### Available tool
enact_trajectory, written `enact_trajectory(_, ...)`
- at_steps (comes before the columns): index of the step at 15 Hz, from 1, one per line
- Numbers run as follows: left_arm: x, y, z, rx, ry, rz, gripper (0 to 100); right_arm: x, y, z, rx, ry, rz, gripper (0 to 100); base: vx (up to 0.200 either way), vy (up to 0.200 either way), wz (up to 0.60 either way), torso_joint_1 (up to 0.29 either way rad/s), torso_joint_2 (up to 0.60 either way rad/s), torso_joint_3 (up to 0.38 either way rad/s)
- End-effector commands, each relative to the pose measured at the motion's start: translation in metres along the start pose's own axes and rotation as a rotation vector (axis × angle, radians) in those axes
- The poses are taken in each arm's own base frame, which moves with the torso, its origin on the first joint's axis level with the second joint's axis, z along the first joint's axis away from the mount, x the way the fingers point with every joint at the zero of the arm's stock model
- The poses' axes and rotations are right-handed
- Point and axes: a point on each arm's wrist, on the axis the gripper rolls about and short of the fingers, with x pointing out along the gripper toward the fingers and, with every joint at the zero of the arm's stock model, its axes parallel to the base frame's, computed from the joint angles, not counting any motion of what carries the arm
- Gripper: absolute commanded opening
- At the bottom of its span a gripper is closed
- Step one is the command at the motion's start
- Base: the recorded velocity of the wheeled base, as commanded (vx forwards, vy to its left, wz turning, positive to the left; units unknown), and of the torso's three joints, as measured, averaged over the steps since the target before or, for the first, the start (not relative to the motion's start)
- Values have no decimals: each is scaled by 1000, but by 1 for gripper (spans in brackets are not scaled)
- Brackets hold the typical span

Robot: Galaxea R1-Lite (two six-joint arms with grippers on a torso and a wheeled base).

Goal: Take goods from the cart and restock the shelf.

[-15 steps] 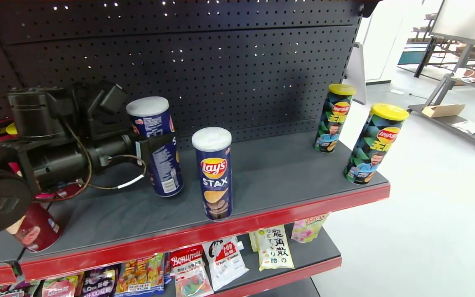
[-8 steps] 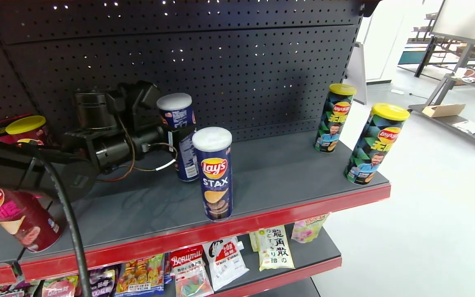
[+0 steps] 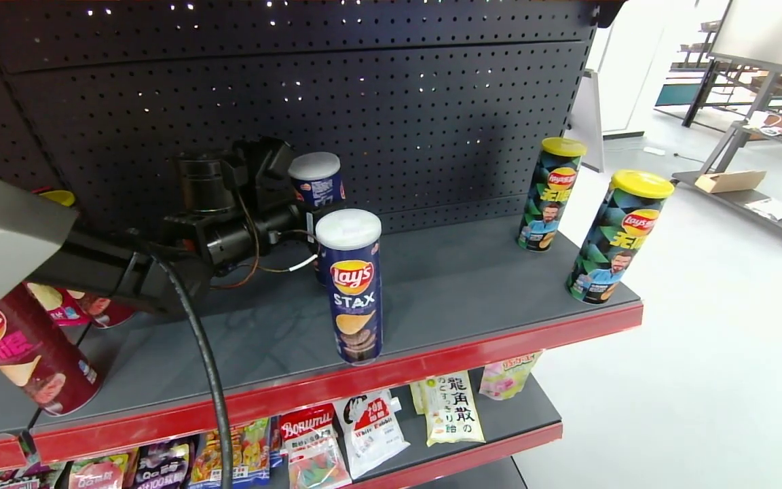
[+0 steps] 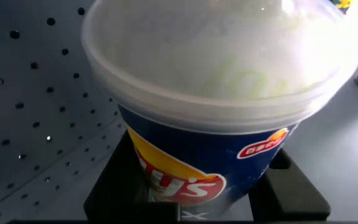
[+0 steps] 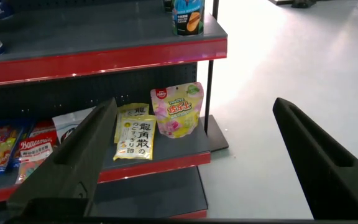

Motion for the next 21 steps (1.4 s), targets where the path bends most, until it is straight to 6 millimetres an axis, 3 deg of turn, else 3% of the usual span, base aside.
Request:
enact_trajectory(1, 10, -4, -13, -5, 20, -14, 0, 0, 0, 0, 0, 2, 1, 100, 0, 0, 0, 0, 0, 0)
enact_trajectory(6, 18, -4, -13, 1, 5, -20, 0, 0, 0, 0, 0, 2, 1, 100, 0, 0, 0, 0, 0, 0)
enact_trajectory(21, 20, -6, -14, -17, 13, -27, 0, 0, 0, 0, 0, 0, 1, 100, 0, 0, 0, 0, 0, 0)
